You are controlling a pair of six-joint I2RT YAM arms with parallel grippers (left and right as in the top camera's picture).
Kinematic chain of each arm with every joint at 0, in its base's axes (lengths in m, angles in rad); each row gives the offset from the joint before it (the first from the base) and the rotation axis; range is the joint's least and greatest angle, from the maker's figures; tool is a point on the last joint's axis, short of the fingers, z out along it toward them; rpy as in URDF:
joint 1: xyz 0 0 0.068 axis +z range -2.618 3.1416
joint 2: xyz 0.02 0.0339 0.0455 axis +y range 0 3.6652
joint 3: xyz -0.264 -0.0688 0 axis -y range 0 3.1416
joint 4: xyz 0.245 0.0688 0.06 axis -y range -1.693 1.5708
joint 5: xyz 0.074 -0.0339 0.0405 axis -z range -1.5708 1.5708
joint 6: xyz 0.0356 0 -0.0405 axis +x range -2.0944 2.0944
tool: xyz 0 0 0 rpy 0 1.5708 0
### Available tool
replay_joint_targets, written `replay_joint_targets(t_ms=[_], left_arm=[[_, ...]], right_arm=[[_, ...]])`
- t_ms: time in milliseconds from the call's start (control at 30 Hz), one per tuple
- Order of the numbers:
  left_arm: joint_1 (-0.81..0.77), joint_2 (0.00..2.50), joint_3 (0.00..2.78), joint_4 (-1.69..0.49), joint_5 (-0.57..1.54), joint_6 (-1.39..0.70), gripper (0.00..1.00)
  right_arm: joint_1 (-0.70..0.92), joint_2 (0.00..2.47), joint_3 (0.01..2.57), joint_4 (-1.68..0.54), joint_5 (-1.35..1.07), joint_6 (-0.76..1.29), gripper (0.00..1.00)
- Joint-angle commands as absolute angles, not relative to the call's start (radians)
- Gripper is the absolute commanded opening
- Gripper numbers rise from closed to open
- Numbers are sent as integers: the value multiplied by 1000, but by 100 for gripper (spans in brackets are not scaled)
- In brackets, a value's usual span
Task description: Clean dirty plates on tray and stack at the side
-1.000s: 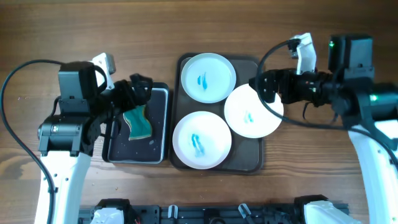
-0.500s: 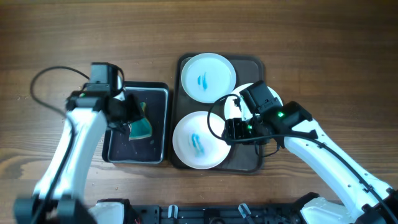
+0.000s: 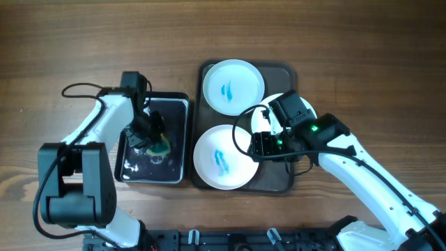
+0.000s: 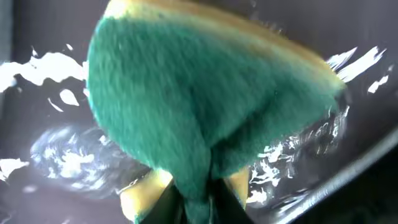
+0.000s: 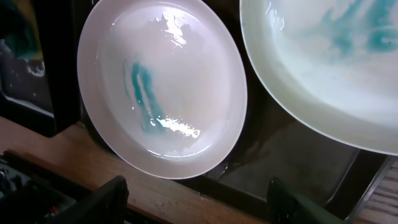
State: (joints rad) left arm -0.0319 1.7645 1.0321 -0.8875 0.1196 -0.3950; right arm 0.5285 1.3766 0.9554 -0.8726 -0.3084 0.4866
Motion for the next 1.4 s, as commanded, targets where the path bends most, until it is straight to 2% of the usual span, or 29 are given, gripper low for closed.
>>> replay_joint_targets(t_ms=[0,33,100,300,367,400,467,500,633,667,800,867,1033,1233,1267,1333,1367], left_arm=[[-36,1734,1132,-987,51,-397,30],[-36,1728,1138,-988,19,-397,39],[-36,1726,1138,-976,-53,-397,49],[-37,1770,1063,-791,-88,-397,50],[-38,1778,1035,-709,-88,-397,41],[-38,1779,1033,-693,-84,-397,34],[-38,1779,1033,-677,-68,-397,10],[-38,1779,1033,-676,-68,-397,4],[-37,1769,1037,-701,-69,-366,4],[-37,1759,1044,-716,-68,-353,4],[-38,1694,1129,-865,-51,-348,26],[-38,1670,1130,-910,3,-348,32],[-38,1672,1092,-928,22,-348,34],[-38,1673,904,-682,37,-356,37],[-38,1673,892,-661,37,-356,35],[-38,1673,888,-651,46,-356,20],[-38,1673,888,-654,57,-356,4]], right_arm=[[530,1371,960,-871,-292,499,73],[530,1371,960,-871,-291,499,73],[530,1371,960,-871,-291,499,73],[530,1371,960,-867,-292,501,73],[530,1371,960,-863,-292,501,73],[530,1371,960,-861,-292,501,73],[530,1371,960,-857,-292,501,73],[530,1371,960,-855,-292,501,73],[530,1371,960,-849,-292,501,73],[530,1371,960,-849,-292,501,73],[530,1371,960,-851,-292,501,73],[530,1371,960,-853,-292,501,73],[530,1371,960,-866,-289,500,75],[530,1371,960,-875,-284,500,77],[530,1371,960,-876,-284,500,77],[530,1371,960,-876,-284,501,77],[530,1371,960,-876,-284,501,77]])
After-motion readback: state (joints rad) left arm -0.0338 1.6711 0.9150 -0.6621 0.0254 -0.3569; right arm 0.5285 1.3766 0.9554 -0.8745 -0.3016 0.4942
